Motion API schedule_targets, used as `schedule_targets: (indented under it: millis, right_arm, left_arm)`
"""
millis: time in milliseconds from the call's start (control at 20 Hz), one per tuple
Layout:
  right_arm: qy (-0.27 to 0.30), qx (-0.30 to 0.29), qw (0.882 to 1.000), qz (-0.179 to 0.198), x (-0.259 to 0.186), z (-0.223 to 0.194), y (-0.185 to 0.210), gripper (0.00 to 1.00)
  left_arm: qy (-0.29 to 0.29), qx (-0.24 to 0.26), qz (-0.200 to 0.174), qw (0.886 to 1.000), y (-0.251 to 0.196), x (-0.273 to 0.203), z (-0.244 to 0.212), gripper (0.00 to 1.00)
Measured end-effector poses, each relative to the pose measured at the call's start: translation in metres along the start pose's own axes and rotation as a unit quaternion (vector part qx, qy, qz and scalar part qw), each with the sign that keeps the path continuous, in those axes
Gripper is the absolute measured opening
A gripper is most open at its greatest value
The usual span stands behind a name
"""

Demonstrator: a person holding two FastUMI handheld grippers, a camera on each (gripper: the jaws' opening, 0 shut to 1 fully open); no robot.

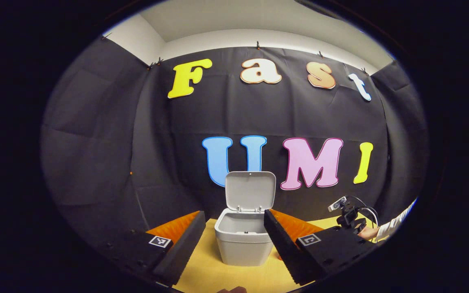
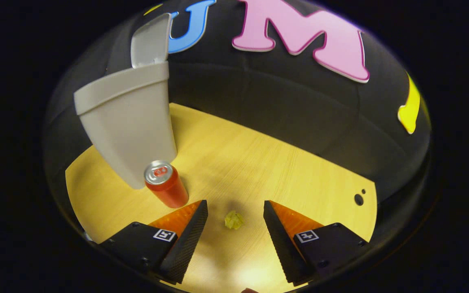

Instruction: Press the lid of the desktop garbage bin to open it, pick up the crumpled paper on the desktop and throw it into the bin, then pick up the pop can on the desktop and drop it into the bin, and finally close the garbage bin lid.

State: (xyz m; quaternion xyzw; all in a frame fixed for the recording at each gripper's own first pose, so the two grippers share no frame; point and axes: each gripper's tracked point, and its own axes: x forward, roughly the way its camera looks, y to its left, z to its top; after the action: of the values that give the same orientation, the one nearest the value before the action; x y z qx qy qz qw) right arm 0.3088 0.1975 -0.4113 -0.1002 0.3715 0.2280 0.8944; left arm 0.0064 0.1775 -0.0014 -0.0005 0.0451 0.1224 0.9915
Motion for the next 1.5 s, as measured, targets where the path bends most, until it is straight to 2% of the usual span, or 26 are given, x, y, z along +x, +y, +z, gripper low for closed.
schedule_targets:
  millis: [150,300,450,500,600,650,700,750,900,1050,1200,1300,1400,1500]
  right_arm:
    - [0.052,0.026,0.998,0.002,0.039,-0.030,-0.002,0.89]
    - [0.086,0.046,0.995,-0.002,0.064,-0.051,-0.002,0.89]
    - [0.121,0.072,0.990,0.000,0.071,-0.065,-0.002,0.84]
    - [0.118,0.079,0.990,-0.013,0.070,-0.065,-0.004,0.67]
    - [0.099,0.088,0.991,0.000,0.059,-0.050,-0.002,0.34]
    - [0.073,0.093,0.993,0.007,0.047,-0.032,-0.001,0.34]
    - [0.042,0.100,0.994,0.012,0.037,-0.010,0.001,0.27]
    - [0.004,0.104,0.994,0.022,0.021,0.020,0.009,0.34]
    - [-0.096,0.099,0.989,0.056,-0.030,0.111,0.037,0.33]
    - [-0.186,0.096,0.972,0.110,-0.086,0.204,0.074,0.34]
    - [-0.247,0.063,0.954,0.156,-0.128,0.270,0.116,0.33]
    - [-0.250,0.024,0.954,0.167,-0.129,0.272,0.147,0.33]
    - [-0.215,0.010,0.958,0.190,-0.119,0.260,0.176,0.33]
    - [-0.202,-0.012,0.962,0.182,-0.101,0.252,0.191,0.34]
  left_arm:
    - [0.030,-0.008,0.034,0.999,0.010,-0.023,-0.019,0.96]
    - [0.049,0.020,0.057,0.997,0.017,-0.030,-0.030,0.97]
    - [0.046,0.032,0.059,0.997,0.013,-0.031,-0.024,0.97]
    - [0.046,0.032,0.058,0.997,0.010,-0.030,-0.025,0.97]
    - [0.044,0.034,0.055,0.997,0.006,-0.026,-0.025,0.97]
    - [0.041,0.035,0.050,0.997,0.002,-0.023,-0.022,0.97]
    - [0.039,0.037,0.045,0.998,0.001,-0.022,-0.024,0.97]
    - [0.037,0.038,0.039,0.998,-0.003,-0.019,-0.023,0.97]
    - [0.036,0.042,0.024,0.998,-0.012,-0.011,-0.026,0.97]
    - [0.031,0.040,0.012,0.999,-0.019,-0.006,-0.024,0.97]
    - [0.027,0.043,0.010,0.999,-0.020,-0.008,-0.024,0.96]
    - [0.027,0.036,0.015,0.999,-0.016,-0.011,-0.024,0.96]
    - [0.027,0.025,0.020,0.999,-0.015,-0.014,-0.026,0.96]
    - [0.029,0.024,0.025,0.999,-0.012,-0.021,-0.030,0.96]
